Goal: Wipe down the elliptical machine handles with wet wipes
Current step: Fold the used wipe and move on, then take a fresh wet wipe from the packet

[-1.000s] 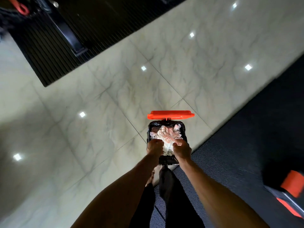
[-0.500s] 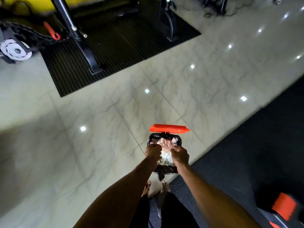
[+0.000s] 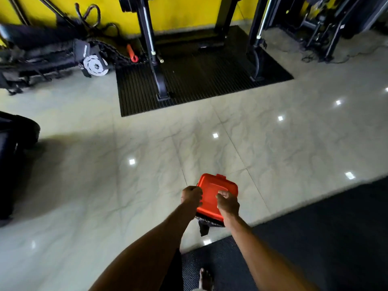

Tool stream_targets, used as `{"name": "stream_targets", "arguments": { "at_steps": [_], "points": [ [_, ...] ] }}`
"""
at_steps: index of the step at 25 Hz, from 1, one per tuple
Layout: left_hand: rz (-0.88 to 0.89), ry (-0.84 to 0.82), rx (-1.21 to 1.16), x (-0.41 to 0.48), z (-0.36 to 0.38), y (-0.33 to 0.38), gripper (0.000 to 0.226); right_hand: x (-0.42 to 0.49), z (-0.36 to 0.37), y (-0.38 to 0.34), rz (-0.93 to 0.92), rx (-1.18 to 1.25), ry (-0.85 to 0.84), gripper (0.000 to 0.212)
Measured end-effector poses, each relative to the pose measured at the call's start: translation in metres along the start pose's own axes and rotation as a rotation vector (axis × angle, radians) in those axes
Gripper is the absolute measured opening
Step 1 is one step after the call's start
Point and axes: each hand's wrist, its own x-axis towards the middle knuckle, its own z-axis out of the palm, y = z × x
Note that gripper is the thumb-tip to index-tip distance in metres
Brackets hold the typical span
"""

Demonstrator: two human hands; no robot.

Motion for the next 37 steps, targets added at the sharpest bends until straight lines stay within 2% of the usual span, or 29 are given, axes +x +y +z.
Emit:
{"name": "stream_targets", "arguments": {
  "at_steps": [4, 8, 9, 16, 24, 26, 31, 37],
  "points": [
    [0.002, 0.098, -0.198, -0.043, -0.058, -0.030, 0.013, -0.036, 0.030, 0.011, -0.072, -0.053, -0.137, 0.016],
    [0.043, 0.281, -0.427, -0.086, -0.158, -0.057, 0.011, -0.065, 0.125, 0.026, -0.198, -0.225, -0.372, 0.050],
    [0.055, 0.334, -0.473, -0.097, -0.188, -0.066, 0.011, -0.091, 0.149, 0.021, -0.233, -0.262, -0.431, 0.053],
    [0.225, 0.712, -0.781, -0.210, -0.429, -0.154, 0.015, -0.302, 0.328, 0.010, -0.455, -0.416, -0.803, 0.015],
    [0.322, 1.110, -0.976, -0.358, -0.669, -0.291, 0.017, -0.576, 0.510, 0.058, -0.564, -0.454, -1.193, 0.019],
    [0.362, 1.180, -1.023, -0.387, -0.717, -0.315, 0.018, -0.638, 0.541, 0.061, -0.581, -0.466, -1.289, 0.010],
    [0.384, 1.302, -1.105, -0.421, -0.841, -0.344, 0.016, -0.749, 0.649, 0.052, -0.629, -0.478, -1.441, 0.009],
    [0.352, 1.400, -1.147, -0.433, -1.009, -0.326, 0.022, -0.857, 0.814, 0.021, -0.724, -0.501, -1.515, 0.010]
  ]
}}
